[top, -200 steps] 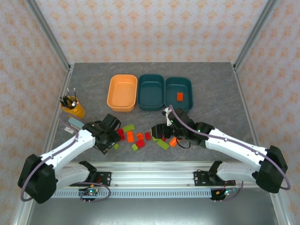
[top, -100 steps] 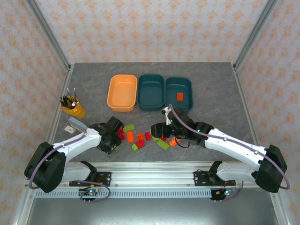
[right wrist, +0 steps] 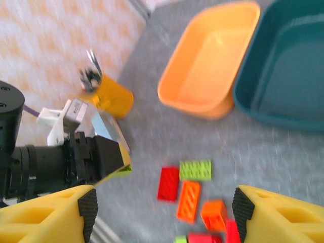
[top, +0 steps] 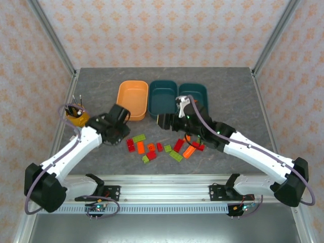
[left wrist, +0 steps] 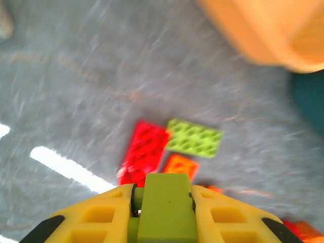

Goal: Sort the legos into containers by color

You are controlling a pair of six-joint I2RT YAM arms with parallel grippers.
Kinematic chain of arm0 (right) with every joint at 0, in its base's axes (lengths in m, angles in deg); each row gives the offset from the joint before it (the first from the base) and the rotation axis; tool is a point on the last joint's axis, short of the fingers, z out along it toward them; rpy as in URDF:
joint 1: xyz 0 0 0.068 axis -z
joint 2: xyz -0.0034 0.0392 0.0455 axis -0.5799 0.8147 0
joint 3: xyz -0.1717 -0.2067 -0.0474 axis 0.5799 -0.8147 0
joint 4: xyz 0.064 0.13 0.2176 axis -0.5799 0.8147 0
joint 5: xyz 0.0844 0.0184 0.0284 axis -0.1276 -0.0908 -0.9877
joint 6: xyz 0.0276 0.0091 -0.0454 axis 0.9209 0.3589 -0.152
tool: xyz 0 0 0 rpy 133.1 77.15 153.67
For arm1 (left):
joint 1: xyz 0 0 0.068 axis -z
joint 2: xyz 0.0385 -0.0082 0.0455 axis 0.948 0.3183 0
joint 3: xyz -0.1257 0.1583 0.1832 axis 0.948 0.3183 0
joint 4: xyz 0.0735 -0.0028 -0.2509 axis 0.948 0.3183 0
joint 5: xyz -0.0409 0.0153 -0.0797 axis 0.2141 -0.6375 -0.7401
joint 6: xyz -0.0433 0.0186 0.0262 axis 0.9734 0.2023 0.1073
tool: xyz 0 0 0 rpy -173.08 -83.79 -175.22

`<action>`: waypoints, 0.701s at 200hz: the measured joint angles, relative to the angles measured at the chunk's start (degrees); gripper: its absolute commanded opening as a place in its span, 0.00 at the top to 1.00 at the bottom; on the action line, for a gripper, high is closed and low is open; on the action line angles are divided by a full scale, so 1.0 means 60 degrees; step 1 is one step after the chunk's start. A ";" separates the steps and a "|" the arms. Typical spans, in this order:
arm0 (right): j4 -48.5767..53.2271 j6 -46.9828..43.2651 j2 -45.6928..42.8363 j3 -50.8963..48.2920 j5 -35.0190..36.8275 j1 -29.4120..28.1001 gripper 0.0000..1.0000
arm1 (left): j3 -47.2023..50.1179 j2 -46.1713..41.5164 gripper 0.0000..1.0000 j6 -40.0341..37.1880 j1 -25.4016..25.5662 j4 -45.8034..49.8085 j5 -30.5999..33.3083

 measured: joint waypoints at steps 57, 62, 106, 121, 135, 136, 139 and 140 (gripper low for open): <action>-0.0550 0.0892 0.1945 0.1348 0.0233 0.1490 0.22 | -0.5176 0.4962 0.71 -0.2269 -0.1206 0.0430 0.0022; -0.0539 0.1035 0.2127 0.1439 0.0200 0.1614 0.22 | -0.5595 0.5435 0.71 -0.2419 -0.1286 0.0481 0.0022; -0.0036 0.1530 0.2965 0.2036 -0.0073 0.2229 0.22 | -0.8575 0.8910 0.68 -0.3366 -0.1752 0.0918 0.0018; 0.0273 0.1559 0.2976 0.2138 -0.0084 0.2244 0.22 | -0.9129 0.9697 0.64 -0.3606 -0.1825 0.1107 0.0015; 0.0492 0.1555 0.2973 0.2178 -0.0076 0.2244 0.22 | -0.9358 1.0200 0.59 -0.3763 -0.1829 0.1257 0.0007; 0.0506 0.1555 0.2973 0.2178 -0.0076 0.2248 0.22 | -0.9362 1.0218 0.58 -0.3763 -0.1829 0.1264 0.0007; 0.0546 0.1555 0.2973 0.2178 -0.0076 0.2248 0.22 | -0.9366 1.0280 0.56 -0.3767 -0.1829 0.1290 0.0011; 0.0576 0.1555 0.2973 0.2178 -0.0076 0.2248 0.22 | -0.9366 1.0295 0.56 -0.3781 -0.1825 0.1297 0.0007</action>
